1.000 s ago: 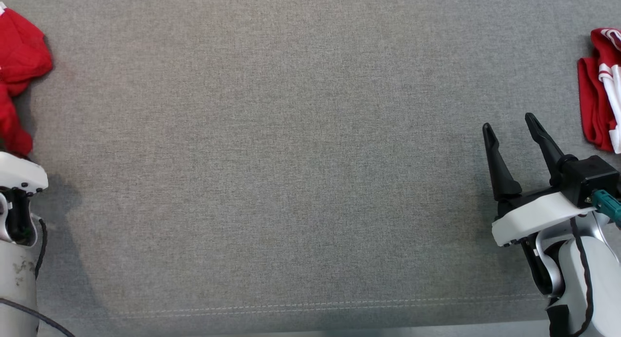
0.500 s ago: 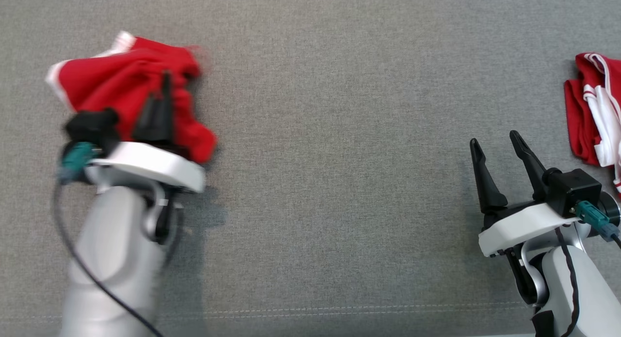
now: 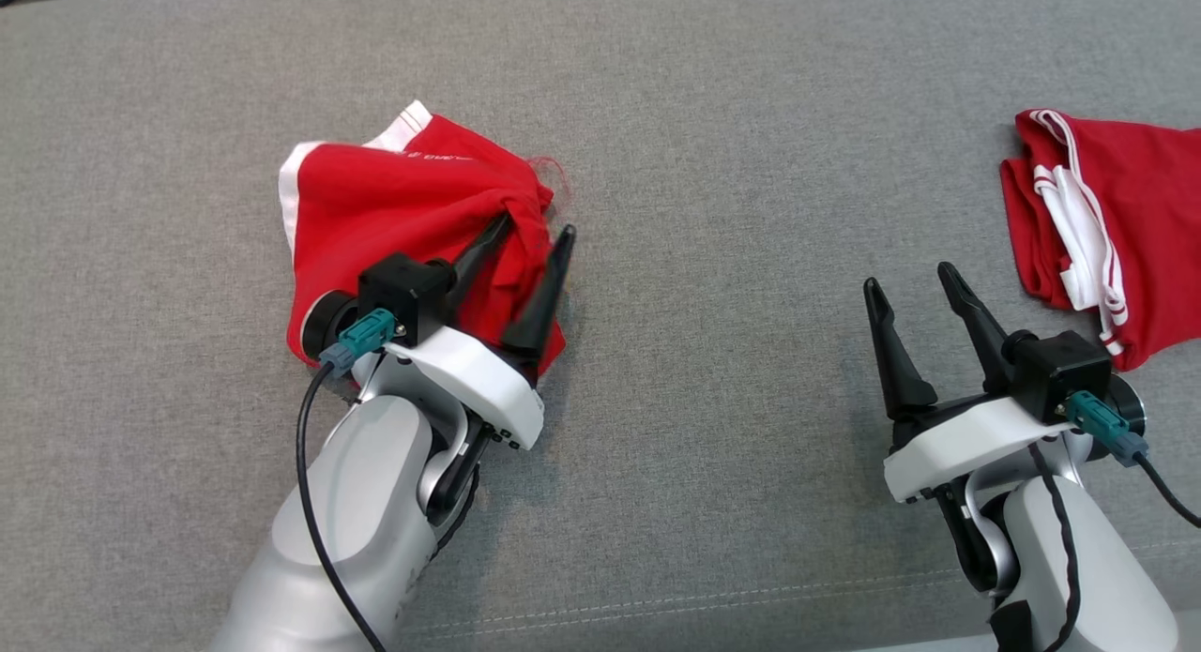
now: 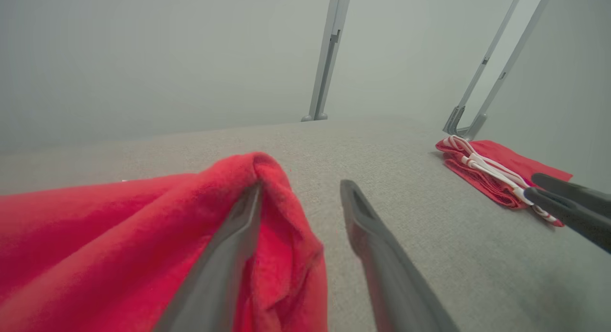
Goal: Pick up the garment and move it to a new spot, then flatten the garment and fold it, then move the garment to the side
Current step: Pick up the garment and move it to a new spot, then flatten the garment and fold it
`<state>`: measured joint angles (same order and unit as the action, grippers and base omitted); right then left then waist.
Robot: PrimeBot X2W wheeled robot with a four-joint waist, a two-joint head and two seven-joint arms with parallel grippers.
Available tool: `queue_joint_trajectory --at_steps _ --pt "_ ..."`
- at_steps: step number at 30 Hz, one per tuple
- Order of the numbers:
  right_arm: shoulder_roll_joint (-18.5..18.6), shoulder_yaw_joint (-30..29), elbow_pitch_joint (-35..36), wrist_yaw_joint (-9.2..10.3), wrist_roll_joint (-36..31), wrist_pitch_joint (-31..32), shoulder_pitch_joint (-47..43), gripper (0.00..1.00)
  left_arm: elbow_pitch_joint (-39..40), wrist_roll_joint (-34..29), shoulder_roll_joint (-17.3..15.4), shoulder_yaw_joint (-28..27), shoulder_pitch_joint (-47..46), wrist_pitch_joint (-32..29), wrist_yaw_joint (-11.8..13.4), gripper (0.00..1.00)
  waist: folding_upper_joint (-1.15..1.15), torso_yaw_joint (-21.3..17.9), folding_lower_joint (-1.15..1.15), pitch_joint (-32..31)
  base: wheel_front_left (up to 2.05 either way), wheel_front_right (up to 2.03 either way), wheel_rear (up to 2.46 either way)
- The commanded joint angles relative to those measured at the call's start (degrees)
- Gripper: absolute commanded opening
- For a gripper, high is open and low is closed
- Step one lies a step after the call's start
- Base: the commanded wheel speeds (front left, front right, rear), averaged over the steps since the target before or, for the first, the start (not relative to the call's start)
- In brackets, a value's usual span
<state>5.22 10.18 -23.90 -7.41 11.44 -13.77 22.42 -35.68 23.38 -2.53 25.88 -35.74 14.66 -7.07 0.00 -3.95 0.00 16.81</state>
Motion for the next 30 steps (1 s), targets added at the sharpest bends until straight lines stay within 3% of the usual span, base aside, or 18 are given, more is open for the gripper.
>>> queue_joint_trajectory --at_steps 1,9,18,24,30 --pt "-0.6 2.1 1.0 -0.08 0.7 -1.0 1.0 1.0 1.9 -0.4 -0.9 -2.1 -1.6 0.3 -0.4 1.0 0.0 0.3 0.0 -0.6 0.0 0.0 0.0" --pt "-0.7 8.2 2.1 -0.08 2.0 -1.2 1.9 1.0 7.0 -3.1 -1.9 -8.2 3.2 0.3 -0.2 1.0 0.0 4.8 0.0 -3.1 0.0 0.0 0.0" --pt "0.4 22.7 2.2 -0.08 5.9 -1.2 4.1 1.0 9.8 -5.6 -2.0 -15.8 11.8 0.3 0.0 1.0 0.0 13.2 0.0 -6.9 0.0 0.0 0.0" --pt "1.2 31.5 -1.8 -0.08 7.8 0.4 8.0 1.0 9.8 -5.9 -1.2 -19.2 16.2 0.3 -0.1 1.0 0.0 18.7 0.0 -7.8 0.0 0.0 0.0" --pt "1.9 35.0 -9.6 -0.08 6.3 2.4 12.7 1.0 9.4 -5.6 -0.6 -20.3 18.7 0.3 -0.2 1.0 0.0 23.9 0.0 -7.8 0.0 0.0 0.0"
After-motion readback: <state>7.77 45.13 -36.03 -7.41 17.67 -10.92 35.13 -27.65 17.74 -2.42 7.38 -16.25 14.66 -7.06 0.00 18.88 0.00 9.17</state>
